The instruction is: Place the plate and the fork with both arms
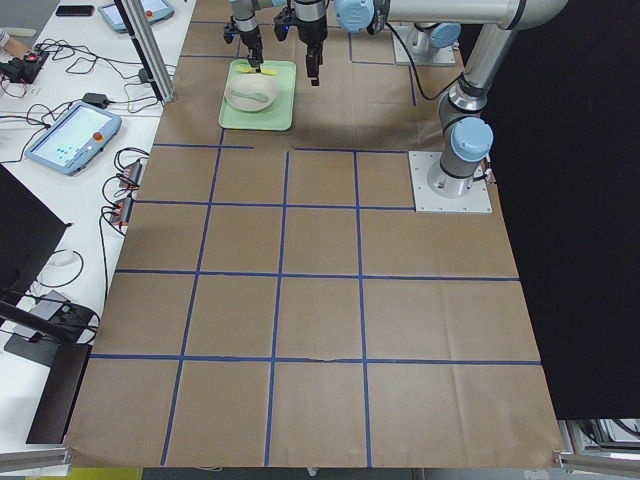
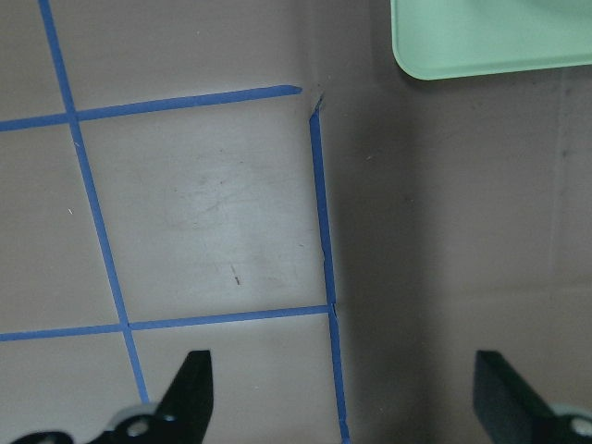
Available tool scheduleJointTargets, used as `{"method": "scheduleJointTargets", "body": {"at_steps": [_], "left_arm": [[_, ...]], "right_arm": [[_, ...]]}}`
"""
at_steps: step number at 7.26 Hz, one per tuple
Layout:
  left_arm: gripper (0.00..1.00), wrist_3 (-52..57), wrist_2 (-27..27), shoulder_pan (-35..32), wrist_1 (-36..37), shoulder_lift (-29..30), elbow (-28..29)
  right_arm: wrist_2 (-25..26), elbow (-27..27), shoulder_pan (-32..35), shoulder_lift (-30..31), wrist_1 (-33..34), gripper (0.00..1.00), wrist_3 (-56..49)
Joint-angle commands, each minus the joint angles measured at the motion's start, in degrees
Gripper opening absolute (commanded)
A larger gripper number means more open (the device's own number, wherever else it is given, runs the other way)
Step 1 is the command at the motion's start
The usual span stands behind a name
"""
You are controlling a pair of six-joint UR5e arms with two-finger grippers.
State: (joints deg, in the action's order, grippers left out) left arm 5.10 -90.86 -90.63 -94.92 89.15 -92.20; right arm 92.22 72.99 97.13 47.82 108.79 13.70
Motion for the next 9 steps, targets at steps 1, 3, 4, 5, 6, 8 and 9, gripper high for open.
{"method": "scheduleJointTargets", "body": {"at_steps": [1, 3, 4, 5, 6, 8, 9], "left_arm": [[1.0, -0.1, 0.2, -0.1, 0.1, 0.1, 0.0], [1.0, -0.1, 0.2, -0.1, 0.1, 0.1, 0.0], [1.0, -0.1, 0.2, -0.1, 0.1, 0.1, 0.0], [1.0, 0.0, 0.1, -0.1, 0.1, 0.1, 0.0], [1.0, 0.0, 0.1, -0.1, 0.1, 0.1, 0.0], [1.0, 0.0, 0.1, -0.1, 0.1, 0.1, -0.1], [1.0, 0.0, 0.1, -0.1, 0.1, 0.1, -0.1]], "right_arm": [[-0.1, 0.1, -0.4, 3.6, -3.3, 1.0, -0.3], [0.0, 1.1, -1.7, 9.9, -9.5, 1.0, -6.9], [-0.2, 4.4, -3.1, 14.1, -9.7, 1.0, -9.6], [-0.4, 9.8, -5.3, 19.8, -9.3, 1.0, -12.8], [-0.6, 14.4, -6.6, 26.1, -9.8, 1.0, -13.1], [-0.7, 21.7, -6.9, 36.4, -10.1, 1.0, -13.1], [-0.8, 21.3, -7.0, 39.6, -13.0, 1.0, -13.1]]}}
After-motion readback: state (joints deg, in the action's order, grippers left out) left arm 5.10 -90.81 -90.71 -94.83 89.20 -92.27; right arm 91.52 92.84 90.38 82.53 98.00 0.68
